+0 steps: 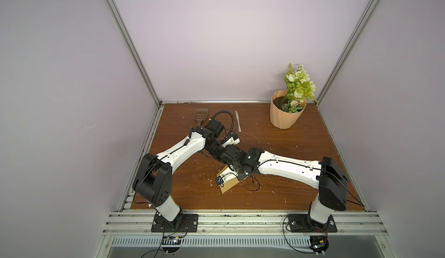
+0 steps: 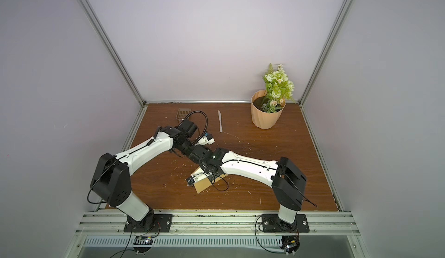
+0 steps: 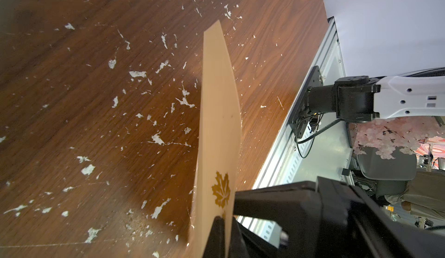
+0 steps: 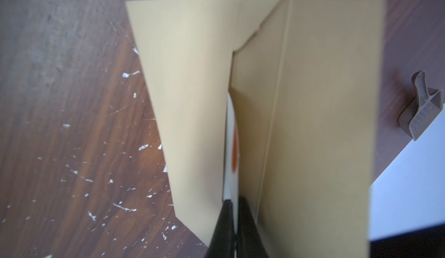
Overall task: Fold the letter paper in half and place it into the envelope
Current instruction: Place the letter paper in the envelope.
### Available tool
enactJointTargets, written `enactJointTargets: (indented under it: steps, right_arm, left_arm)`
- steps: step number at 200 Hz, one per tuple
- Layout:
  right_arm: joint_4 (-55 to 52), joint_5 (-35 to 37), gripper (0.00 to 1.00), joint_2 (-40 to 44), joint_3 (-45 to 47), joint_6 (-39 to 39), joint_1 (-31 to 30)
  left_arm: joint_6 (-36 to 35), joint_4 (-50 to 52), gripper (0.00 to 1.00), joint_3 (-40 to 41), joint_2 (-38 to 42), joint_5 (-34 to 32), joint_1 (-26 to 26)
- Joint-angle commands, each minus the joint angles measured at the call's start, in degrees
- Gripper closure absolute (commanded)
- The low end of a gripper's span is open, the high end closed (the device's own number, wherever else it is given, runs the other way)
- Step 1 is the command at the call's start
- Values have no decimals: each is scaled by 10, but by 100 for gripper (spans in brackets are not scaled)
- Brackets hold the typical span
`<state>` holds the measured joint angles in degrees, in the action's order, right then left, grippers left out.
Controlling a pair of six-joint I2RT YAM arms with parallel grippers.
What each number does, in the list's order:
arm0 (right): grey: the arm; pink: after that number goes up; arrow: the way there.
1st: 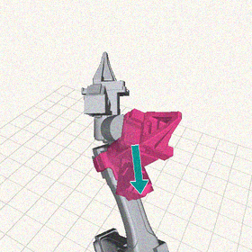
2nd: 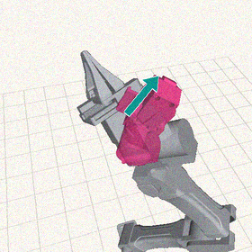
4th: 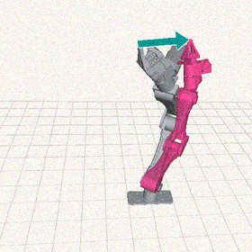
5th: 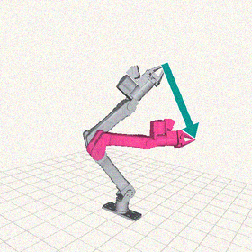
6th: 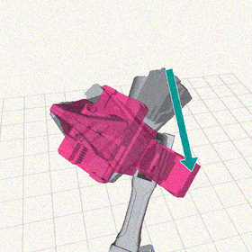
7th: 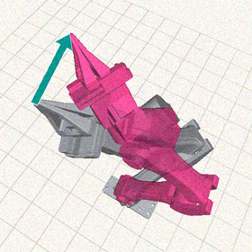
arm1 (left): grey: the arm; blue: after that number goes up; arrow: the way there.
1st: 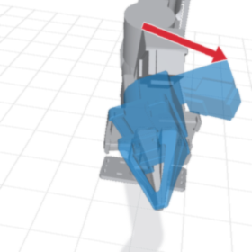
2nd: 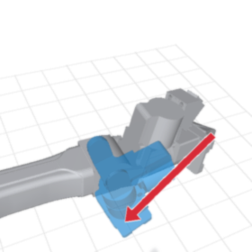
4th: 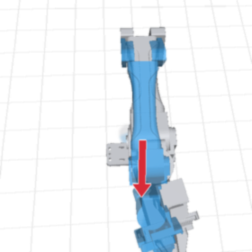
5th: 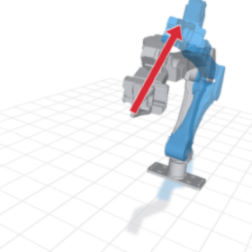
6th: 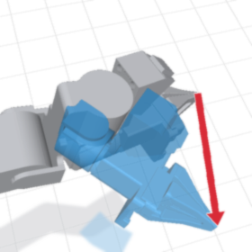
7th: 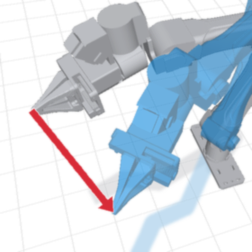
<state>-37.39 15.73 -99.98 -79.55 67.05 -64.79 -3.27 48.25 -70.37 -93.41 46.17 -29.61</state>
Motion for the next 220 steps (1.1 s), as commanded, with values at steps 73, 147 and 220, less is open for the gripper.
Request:
enactJointTargets:
  steps: [73, 147, 220]
  right_arm:
    - [-15, -16, 82, 6, -20, -31, 3]
    - [-3, 15, 100, 13, -2, -12, 21]
    - [-1, 43, 100, 17, -16, 9, 30]
  left_arm:
    - [-16, 16, 100, -12, -2, 29, -11]
    - [-15, 16, 100, -13, -2, 32, -11]
    - [-11, 15, 100, -4, 0, 33, -19]
